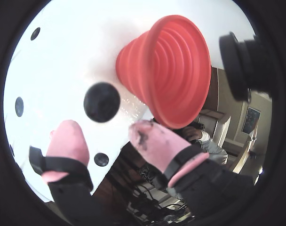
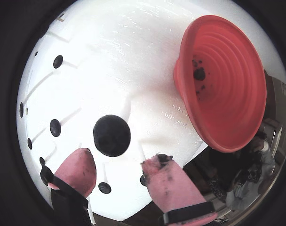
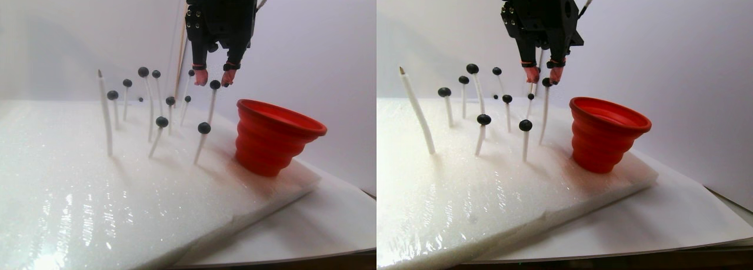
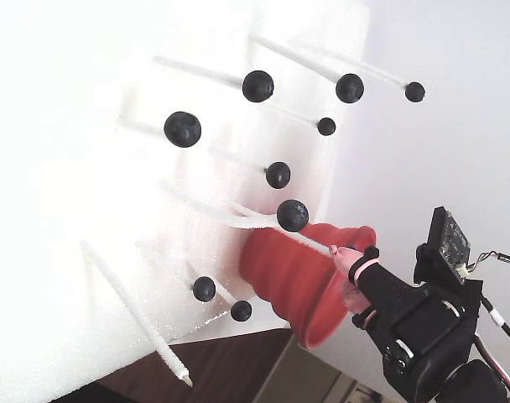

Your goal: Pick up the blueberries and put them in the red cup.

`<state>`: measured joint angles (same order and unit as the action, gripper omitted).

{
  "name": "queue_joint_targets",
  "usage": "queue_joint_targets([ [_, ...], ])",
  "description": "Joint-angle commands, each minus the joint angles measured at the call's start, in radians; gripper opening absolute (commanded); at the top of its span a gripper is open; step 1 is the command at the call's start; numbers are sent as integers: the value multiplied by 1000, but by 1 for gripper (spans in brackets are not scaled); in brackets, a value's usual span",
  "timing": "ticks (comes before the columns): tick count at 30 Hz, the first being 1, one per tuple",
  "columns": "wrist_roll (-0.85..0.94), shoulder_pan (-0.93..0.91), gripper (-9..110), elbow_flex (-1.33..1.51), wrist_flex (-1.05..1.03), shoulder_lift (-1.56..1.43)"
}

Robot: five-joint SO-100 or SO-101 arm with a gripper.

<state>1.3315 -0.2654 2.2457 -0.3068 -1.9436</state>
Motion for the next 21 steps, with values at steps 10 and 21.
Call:
queue_joint_targets([
  [10,31,-8,20,-121,43,31],
  [21,41,-14,19,-126,64,54],
])
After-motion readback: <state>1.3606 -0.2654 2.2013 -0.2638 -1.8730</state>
